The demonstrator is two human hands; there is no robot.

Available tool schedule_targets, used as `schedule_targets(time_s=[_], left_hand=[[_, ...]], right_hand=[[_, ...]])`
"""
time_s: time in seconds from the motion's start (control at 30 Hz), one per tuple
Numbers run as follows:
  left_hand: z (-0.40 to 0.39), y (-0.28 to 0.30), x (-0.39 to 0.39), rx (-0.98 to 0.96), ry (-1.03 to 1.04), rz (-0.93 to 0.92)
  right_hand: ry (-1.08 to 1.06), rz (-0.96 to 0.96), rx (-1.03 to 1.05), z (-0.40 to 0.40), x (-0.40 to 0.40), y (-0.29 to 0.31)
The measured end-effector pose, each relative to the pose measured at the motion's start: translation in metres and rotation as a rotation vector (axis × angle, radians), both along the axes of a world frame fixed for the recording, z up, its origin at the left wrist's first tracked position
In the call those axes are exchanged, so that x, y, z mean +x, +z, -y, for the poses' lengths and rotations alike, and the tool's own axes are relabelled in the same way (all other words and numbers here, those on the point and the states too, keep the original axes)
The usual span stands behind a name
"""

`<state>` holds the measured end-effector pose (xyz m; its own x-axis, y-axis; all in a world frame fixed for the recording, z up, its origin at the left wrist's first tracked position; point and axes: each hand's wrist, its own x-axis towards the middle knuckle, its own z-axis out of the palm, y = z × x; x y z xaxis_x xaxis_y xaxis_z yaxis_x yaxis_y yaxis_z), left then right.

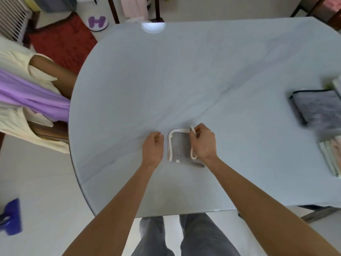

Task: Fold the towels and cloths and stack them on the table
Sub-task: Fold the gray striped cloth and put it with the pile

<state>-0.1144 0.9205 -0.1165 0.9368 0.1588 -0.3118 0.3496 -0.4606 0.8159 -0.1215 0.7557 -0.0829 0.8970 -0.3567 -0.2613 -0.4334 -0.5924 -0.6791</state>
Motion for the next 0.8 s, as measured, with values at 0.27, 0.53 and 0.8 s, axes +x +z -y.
schedule_targets(time_s=[0.27,0.53,0.8], left_hand=[[0.000,0.019,0.008,-0.450,0.215,-0.423],[0.002,0.006,0.005,0.026,-0.070,-0.301],[0.018,0.007,-0.005,0.408,-0.229,-0.281]], right_hand=[[0.112,-0.029,0.036,-0.051,0.002,-0.007],[-0.013,0.130,0.033,-0.035,-0.008,-0.018],[-0.134,-0.240,0.199,-0.018,-0.010,-0.026]])
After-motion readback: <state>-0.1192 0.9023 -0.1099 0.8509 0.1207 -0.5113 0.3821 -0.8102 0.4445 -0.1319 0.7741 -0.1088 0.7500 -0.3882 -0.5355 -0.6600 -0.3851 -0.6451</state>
